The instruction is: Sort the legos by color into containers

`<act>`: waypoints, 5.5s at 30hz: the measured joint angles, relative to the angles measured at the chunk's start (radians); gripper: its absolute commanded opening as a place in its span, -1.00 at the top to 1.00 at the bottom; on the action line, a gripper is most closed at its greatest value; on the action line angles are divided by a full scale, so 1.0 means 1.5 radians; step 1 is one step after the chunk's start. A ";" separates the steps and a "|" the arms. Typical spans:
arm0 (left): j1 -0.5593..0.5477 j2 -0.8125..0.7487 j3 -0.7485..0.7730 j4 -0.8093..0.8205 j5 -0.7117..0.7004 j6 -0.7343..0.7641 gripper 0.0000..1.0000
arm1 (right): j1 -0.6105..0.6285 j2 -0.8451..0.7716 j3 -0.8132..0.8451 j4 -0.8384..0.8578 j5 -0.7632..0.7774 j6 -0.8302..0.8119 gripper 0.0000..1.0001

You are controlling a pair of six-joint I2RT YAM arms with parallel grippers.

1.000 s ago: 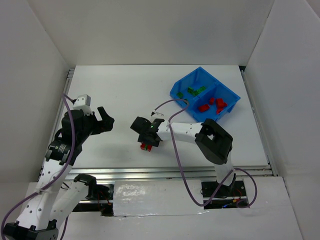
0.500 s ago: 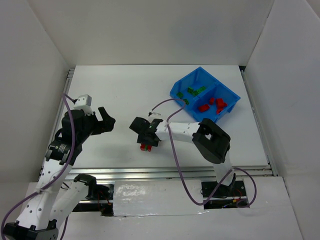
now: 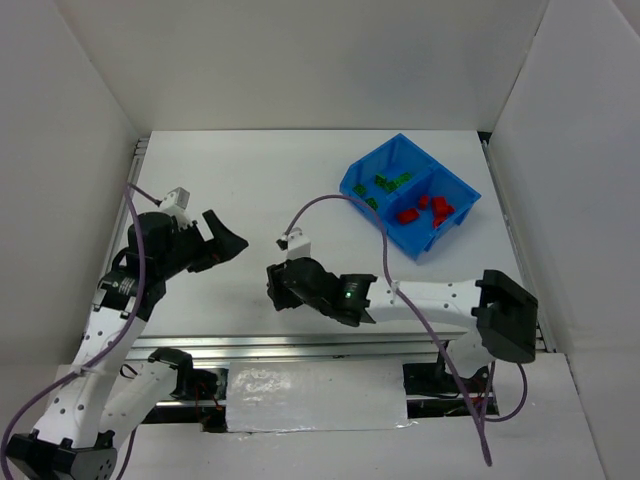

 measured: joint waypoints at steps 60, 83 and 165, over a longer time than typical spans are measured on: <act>0.006 0.040 -0.054 0.238 0.438 -0.004 1.00 | -0.258 -0.261 -0.042 0.100 -0.701 -0.211 -0.99; 0.004 -0.070 -0.086 0.373 0.595 0.036 1.00 | -0.267 -0.180 -0.028 0.319 -0.909 -0.034 -0.62; 0.000 -0.073 -0.135 0.462 0.654 0.002 1.00 | -0.212 -0.175 0.046 0.111 -0.845 -0.153 -0.42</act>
